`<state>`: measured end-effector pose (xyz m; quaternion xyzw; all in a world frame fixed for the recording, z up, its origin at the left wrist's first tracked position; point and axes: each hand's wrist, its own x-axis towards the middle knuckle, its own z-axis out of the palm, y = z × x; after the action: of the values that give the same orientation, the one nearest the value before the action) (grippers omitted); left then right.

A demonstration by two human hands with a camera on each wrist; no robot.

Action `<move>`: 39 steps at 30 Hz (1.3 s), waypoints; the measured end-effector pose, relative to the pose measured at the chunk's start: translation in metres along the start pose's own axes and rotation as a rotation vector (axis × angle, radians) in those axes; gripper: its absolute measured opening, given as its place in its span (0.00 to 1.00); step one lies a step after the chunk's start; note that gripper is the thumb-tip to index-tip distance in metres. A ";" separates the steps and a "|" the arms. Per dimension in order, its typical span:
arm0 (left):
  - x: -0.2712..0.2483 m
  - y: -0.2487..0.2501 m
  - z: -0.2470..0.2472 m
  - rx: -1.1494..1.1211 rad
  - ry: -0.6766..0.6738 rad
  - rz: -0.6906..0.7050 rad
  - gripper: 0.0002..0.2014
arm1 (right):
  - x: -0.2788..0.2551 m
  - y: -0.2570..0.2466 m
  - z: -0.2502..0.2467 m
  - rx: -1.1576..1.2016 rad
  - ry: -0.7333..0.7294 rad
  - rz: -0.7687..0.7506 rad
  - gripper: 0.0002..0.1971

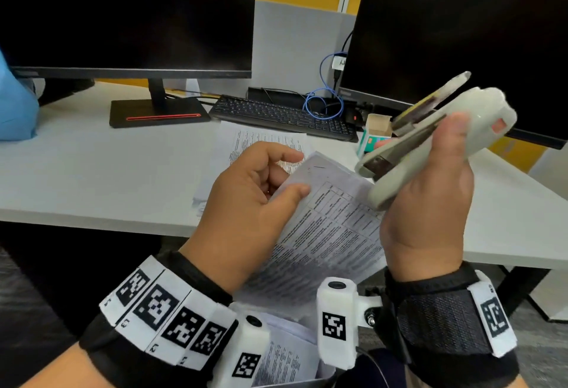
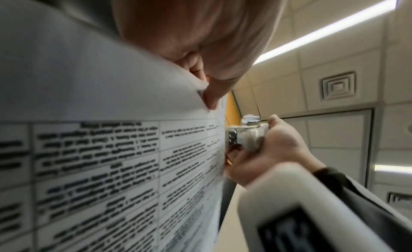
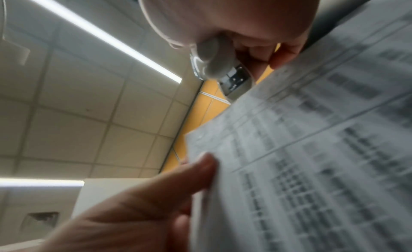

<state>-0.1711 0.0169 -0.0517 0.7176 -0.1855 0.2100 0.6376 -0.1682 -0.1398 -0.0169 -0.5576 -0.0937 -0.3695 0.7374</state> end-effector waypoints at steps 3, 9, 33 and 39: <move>-0.002 0.002 0.007 -0.072 -0.025 -0.041 0.16 | 0.001 -0.003 0.011 -0.039 -0.036 0.089 0.24; -0.005 0.006 0.013 -0.128 -0.023 -0.038 0.15 | -0.001 -0.004 0.023 -0.153 -0.042 0.154 0.37; -0.003 -0.002 0.000 0.078 -0.051 0.034 0.24 | 0.006 0.009 -0.008 -0.125 -0.042 -0.184 0.17; 0.003 -0.004 -0.009 0.096 0.022 0.202 0.21 | -0.008 0.016 -0.021 -0.168 -0.089 -0.315 0.28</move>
<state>-0.1669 0.0266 -0.0530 0.7226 -0.2395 0.2896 0.5802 -0.1696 -0.1534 -0.0407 -0.6113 -0.1813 -0.4621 0.6164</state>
